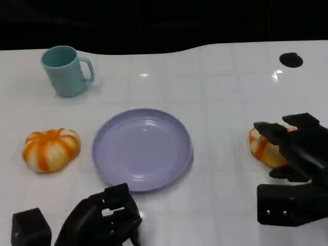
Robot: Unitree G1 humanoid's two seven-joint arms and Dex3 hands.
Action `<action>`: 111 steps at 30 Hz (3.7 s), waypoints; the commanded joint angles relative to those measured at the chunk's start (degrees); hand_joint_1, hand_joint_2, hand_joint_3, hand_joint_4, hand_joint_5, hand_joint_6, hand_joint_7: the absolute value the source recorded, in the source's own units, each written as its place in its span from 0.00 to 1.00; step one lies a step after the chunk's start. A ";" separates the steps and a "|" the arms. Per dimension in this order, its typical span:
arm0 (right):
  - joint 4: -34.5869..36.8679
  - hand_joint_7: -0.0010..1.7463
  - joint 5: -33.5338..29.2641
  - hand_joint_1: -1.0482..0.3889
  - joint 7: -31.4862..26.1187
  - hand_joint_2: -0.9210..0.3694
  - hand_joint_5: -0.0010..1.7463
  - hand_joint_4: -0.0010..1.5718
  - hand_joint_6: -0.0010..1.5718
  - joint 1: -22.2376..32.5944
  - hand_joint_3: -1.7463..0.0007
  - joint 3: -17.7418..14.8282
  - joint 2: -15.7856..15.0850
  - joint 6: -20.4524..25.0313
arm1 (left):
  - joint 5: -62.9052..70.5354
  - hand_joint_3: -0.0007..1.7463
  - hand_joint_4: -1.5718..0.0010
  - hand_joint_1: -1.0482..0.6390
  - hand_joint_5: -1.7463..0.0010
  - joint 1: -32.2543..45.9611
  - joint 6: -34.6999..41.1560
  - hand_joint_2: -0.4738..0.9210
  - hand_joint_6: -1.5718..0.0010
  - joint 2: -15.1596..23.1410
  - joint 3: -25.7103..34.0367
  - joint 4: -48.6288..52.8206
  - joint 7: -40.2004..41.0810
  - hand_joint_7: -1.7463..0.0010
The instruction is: Grasp the bread from the table and place it into the plate.
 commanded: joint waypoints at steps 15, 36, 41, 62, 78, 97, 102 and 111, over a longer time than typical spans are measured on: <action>20.23 0.02 2.44 0.45 -2.14 0.03 0.07 0.37 0.36 -11.12 1.00 4.48 2.04 -0.87 | -0.02 0.35 0.50 0.28 0.00 0.43 -0.25 0.84 0.52 0.48 0.25 -0.85 0.12 0.18; 32.68 0.90 8.61 0.61 -23.00 0.09 1.00 0.53 0.46 -13.49 0.76 4.61 3.17 -15.43 | 0.31 0.34 0.50 0.28 0.00 0.94 0.27 0.84 0.52 0.48 0.02 -1.70 0.63 0.19; 29.25 0.87 9.08 0.67 -26.98 0.30 1.00 0.58 0.52 -12.50 0.53 4.10 3.12 -18.00 | 0.37 0.35 0.50 0.29 0.00 1.32 0.58 0.84 0.52 0.42 -0.16 -2.40 0.88 0.19; 13.49 0.93 16.90 0.68 -20.30 0.56 1.00 0.64 0.53 -9.43 0.15 2.03 12.94 -25.44 | 0.78 0.35 0.49 0.26 0.00 1.28 0.03 0.84 0.51 0.86 -0.04 -2.09 0.60 0.19; 30.42 0.99 13.95 0.68 -27.78 0.57 1.00 0.65 0.51 -19.43 0.13 5.86 24.42 -27.99 | 0.52 0.35 0.50 0.27 0.00 1.53 -0.03 0.84 0.51 0.76 -0.09 -1.99 0.17 0.19; 30.38 0.01 17.06 0.40 -10.78 0.01 0.36 0.01 0.22 -20.59 0.94 6.95 26.10 -23.67 | 0.60 0.36 0.50 0.28 0.00 2.11 0.53 0.83 0.51 0.87 -0.38 -3.18 0.29 0.19; 27.03 0.00 17.77 0.35 -7.56 0.00 0.28 0.00 0.17 -19.04 0.94 6.86 25.27 -21.91 | 0.88 0.37 0.50 0.28 0.00 2.12 0.34 0.83 0.51 0.93 -0.39 -3.13 0.56 0.19; 18.84 0.00 18.83 0.32 -3.68 0.00 0.25 0.00 0.15 -14.79 0.93 6.28 21.95 -20.41 | 0.79 0.39 0.50 0.28 0.00 2.00 0.12 0.82 0.52 0.82 -0.39 -2.71 0.52 0.19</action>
